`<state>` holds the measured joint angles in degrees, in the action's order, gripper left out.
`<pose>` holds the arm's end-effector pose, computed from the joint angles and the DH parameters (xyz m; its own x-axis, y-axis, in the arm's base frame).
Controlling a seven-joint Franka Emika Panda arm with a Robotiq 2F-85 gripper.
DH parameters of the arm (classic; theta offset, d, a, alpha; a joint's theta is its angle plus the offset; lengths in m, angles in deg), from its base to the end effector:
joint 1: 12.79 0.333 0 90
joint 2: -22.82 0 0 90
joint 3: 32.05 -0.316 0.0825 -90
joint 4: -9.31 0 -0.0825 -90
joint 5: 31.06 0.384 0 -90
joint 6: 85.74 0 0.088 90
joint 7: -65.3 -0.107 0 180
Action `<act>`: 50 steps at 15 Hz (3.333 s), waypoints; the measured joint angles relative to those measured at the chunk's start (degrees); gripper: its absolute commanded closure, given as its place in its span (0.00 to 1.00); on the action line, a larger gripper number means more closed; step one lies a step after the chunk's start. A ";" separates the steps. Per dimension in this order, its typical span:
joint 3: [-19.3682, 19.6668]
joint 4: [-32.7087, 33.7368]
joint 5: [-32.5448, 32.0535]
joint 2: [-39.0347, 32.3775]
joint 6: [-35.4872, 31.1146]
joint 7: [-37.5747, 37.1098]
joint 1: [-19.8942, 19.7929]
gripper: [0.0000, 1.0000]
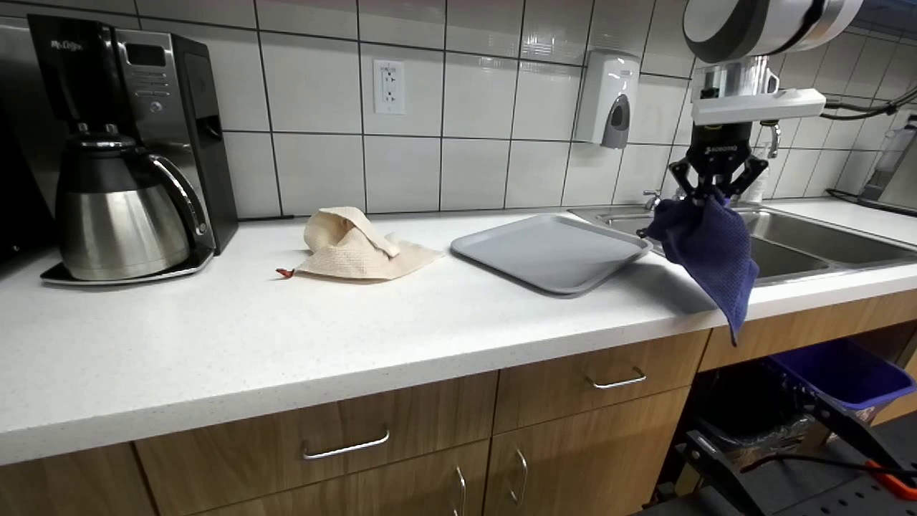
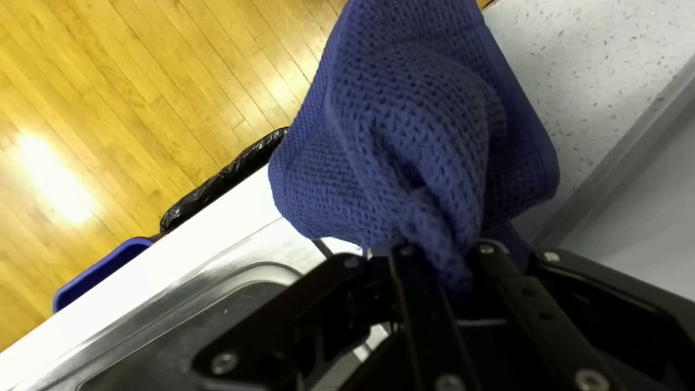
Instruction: Pick the cream tea towel and put it on the table to the left of the gray tray, pick the navy blue tea towel and put it on the table to the right of the gray tray
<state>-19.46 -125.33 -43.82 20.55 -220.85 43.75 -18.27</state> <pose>0.4767 -0.1587 0.3124 0.8630 -0.5050 0.0179 -0.5007 -0.8499 0.1644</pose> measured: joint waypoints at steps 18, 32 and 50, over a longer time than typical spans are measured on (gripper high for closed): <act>-0.68 11.01 2.17 -15.18 -0.15 -0.10 0.58 0.97; -0.52 17.03 2.70 -21.97 -0.08 -0.40 0.78 0.31; 0.06 18.12 2.72 -20.93 -0.09 -0.44 0.89 0.00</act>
<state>-19.39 -107.21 -41.09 -0.38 -220.94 43.31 -17.37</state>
